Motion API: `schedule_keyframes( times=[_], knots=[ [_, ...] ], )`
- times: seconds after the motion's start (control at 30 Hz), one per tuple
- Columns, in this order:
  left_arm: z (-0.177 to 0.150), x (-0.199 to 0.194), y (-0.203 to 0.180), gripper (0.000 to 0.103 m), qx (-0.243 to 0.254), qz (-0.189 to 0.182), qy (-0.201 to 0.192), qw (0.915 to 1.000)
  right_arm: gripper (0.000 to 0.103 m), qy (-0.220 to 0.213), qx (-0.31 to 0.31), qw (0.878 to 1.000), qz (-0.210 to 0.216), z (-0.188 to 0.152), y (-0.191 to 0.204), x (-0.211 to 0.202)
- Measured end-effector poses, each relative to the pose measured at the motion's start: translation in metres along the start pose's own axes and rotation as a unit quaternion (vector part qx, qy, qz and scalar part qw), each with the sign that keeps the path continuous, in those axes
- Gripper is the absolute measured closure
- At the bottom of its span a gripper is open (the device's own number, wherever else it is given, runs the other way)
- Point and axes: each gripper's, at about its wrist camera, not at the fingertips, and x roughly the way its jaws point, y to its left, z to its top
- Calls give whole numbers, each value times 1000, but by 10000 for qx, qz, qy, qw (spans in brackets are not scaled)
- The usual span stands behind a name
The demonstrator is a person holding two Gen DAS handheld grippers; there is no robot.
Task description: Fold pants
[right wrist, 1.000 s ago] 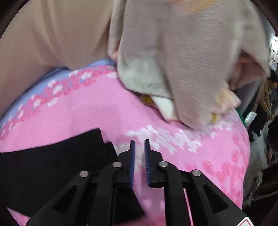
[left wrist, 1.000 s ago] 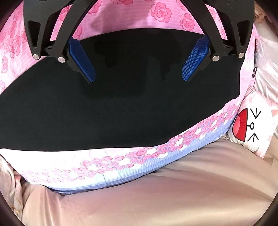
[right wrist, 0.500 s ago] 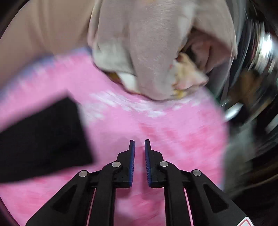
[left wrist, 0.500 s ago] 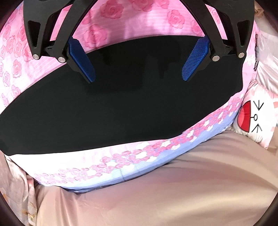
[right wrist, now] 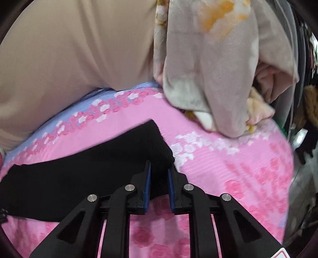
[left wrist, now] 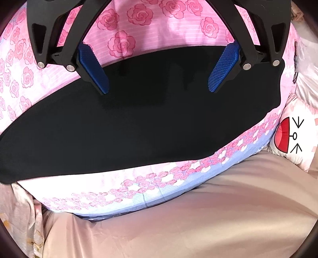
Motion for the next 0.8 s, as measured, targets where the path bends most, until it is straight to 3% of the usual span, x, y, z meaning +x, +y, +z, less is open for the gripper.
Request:
schedule_keyframes(
  times=[0.03,0.07,0.27,0.43,0.67,0.8],
  knots=[
    [0,4,-1,5,-11,6,60,10000,87,365,-54,9993,-90,-6,-3,20],
    [0,9,-2,5,-12,13,123,9999,87,379,37,9993,-12,-12,-7,27],
    [-2,20,-7,5,21,79,271,9996,76,-277,339,9990,-56,-4,-4,-14],
    [-2,20,-12,5,53,60,252,9996,76,-402,380,9971,515,-4,20,-34],
    [0,21,-15,5,18,-38,259,9997,76,-124,50,9983,562,-10,57,-14],
    [1,21,-15,5,5,-45,257,9997,76,190,34,9996,224,-17,49,12]
  ],
)
